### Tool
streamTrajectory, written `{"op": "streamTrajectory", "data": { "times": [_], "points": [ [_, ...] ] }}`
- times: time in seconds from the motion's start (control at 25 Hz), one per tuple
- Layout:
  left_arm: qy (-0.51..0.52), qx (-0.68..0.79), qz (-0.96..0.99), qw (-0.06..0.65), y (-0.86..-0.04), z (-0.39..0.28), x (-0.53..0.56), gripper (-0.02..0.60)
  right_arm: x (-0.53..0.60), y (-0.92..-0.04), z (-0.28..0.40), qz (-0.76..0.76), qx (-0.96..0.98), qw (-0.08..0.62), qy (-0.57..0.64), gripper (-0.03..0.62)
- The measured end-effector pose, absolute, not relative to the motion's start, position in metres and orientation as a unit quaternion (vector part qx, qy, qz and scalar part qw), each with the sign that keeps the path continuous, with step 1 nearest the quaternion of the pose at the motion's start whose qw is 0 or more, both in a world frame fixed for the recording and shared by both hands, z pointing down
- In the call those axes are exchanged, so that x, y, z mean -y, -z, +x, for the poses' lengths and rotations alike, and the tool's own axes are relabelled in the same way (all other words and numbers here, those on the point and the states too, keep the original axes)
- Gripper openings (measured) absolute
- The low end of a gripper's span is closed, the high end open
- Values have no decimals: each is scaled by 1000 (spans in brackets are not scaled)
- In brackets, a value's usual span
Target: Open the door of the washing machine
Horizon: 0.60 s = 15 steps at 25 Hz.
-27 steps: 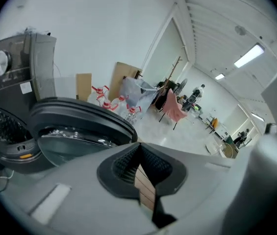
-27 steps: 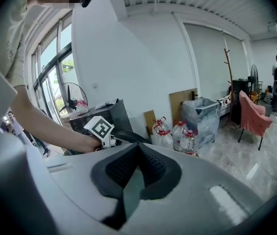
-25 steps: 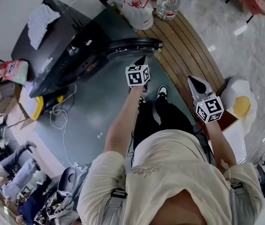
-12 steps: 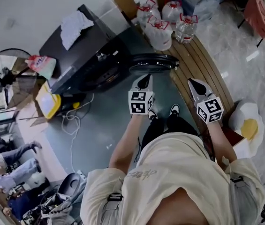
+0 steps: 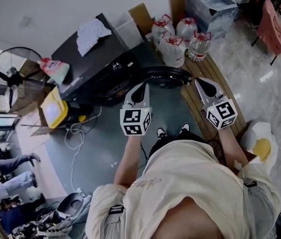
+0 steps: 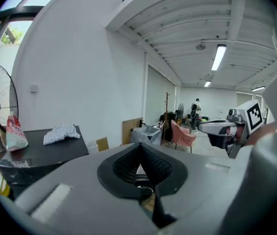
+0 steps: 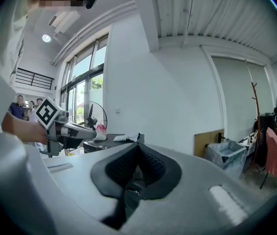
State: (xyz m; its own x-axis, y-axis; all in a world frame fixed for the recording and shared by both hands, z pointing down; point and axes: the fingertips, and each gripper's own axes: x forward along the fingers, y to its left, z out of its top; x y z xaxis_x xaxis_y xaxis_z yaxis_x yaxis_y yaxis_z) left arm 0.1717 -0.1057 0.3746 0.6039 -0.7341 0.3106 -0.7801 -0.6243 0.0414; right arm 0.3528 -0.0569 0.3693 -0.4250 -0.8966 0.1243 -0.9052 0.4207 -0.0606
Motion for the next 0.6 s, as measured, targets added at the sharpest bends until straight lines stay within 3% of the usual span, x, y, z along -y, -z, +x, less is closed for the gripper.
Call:
{"op": "streamTrajectory", "data": {
  "times": [0.6],
  "points": [
    [-29,475,879,-28,-237,122,131,16,76,-259,326,512,857,-1,62,0]
  ]
}}
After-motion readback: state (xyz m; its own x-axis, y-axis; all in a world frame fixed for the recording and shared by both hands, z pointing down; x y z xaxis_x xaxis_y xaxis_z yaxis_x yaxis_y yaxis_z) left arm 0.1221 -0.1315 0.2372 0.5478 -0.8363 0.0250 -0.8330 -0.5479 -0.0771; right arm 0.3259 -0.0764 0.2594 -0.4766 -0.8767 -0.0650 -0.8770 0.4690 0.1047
